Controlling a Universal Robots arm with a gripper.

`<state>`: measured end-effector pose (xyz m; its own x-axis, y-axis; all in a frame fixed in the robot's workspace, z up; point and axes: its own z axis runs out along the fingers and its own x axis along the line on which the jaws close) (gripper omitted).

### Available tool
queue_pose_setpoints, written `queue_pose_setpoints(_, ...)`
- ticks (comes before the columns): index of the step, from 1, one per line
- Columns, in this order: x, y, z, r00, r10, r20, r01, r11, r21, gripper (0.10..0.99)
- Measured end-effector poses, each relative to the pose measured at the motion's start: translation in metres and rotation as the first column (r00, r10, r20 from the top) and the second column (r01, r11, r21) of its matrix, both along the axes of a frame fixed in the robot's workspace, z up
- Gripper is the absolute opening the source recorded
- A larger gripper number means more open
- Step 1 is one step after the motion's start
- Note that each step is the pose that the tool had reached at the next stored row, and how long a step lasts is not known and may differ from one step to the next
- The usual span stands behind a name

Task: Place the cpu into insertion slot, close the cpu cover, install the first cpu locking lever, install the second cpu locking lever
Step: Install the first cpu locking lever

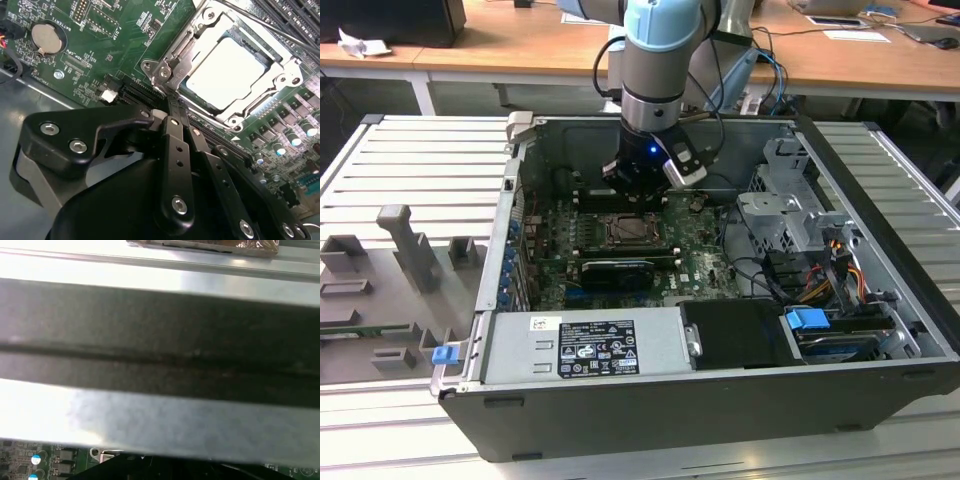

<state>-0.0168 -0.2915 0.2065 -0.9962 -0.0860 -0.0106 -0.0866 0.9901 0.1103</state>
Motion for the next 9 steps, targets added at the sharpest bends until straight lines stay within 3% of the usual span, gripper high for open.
queue_pose_setpoints(2, 0.0000, 0.0000, 0.0063, 1.0000, 0.000, 0.0001, 0.000, 1.0000, 0.000, 0.106)
queue_pose_setpoints(9, 0.0000, -0.0018, 0.0065, 1.0000, 0.000, 0.0001, 0.000, 1.0000, 0.000, 0.106)
